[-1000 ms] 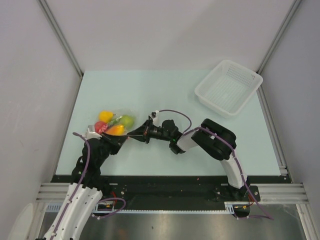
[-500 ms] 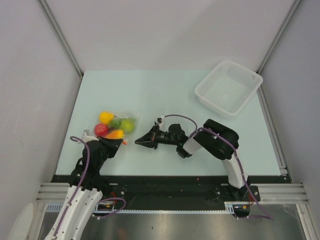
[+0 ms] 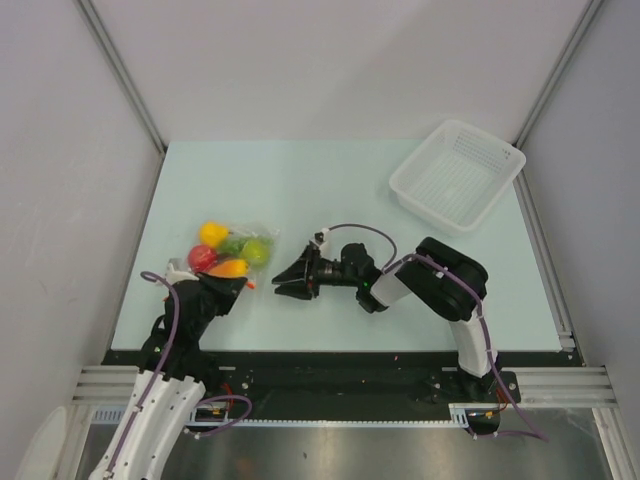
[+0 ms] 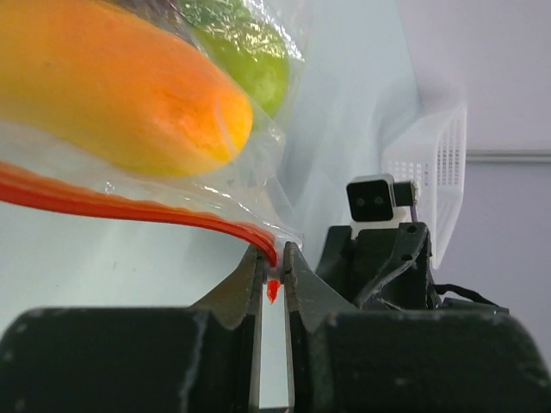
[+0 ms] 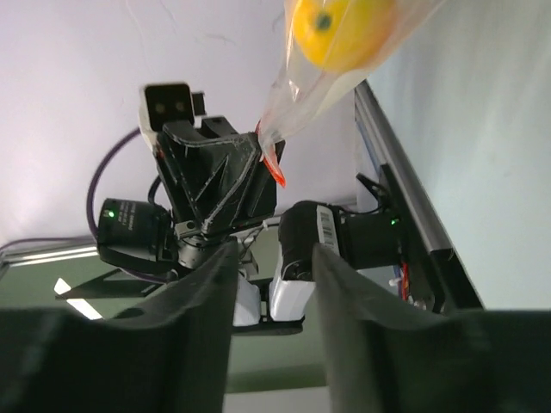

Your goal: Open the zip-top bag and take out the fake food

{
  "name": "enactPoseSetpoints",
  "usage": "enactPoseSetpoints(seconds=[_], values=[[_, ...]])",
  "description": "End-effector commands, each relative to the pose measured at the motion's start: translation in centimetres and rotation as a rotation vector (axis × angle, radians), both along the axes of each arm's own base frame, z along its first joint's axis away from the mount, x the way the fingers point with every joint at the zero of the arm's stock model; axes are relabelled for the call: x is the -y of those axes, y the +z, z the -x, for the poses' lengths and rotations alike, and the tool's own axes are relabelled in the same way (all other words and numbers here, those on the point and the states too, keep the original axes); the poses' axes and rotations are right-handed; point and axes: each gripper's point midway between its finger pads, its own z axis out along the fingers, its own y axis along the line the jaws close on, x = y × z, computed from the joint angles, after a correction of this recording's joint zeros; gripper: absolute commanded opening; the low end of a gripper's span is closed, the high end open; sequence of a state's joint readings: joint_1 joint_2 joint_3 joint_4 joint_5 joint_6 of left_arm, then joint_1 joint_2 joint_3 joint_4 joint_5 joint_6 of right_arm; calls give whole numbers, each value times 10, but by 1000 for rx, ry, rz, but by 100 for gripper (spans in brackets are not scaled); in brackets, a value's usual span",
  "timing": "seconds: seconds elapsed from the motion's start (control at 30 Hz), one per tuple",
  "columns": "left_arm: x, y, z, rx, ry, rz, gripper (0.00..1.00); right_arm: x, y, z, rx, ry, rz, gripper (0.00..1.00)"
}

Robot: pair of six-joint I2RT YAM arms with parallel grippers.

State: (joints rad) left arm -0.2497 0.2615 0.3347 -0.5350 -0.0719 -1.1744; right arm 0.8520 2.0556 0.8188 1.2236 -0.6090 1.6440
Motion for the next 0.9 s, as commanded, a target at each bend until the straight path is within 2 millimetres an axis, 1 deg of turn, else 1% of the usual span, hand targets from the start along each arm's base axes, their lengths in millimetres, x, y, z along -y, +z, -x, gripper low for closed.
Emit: enactPoseSetpoints(seconds=[0.0,0.03,0.1,0.13,0.27,0.3,0.5,0.63,0.67,0.73,0.77,0.83,0.87], values=[[20,28,-2,80,-129,10,0,-26,21,17,49,53,-37,52],[19,29,0,77,-136,4,0,-33,27,21,59,68,-52,56],[17,33,4,84,-133,-3,0,-38,29,22,60,69,-50,60],[16,29,7,65,-131,-9,0,-42,34,22,69,72,-58,63],[15,30,16,88,-130,10,0,-53,34,24,49,61,-31,64],[16,32,18,102,-134,26,0,-54,30,24,29,58,-14,64],[16,38,23,135,-134,41,0,-56,19,17,-23,6,46,64],[17,36,23,133,-134,54,0,-62,24,17,-53,5,36,56],[18,36,23,131,-140,56,0,-64,25,16,-69,1,31,51],[18,35,23,132,-141,60,0,-67,29,16,-81,-5,17,47],[18,36,24,133,-141,60,0,-68,29,16,-95,-7,13,42],[18,36,24,136,-141,62,0,-70,30,15,-99,-9,7,39],[18,37,25,139,-139,62,0,-72,32,15,-99,-10,2,39]])
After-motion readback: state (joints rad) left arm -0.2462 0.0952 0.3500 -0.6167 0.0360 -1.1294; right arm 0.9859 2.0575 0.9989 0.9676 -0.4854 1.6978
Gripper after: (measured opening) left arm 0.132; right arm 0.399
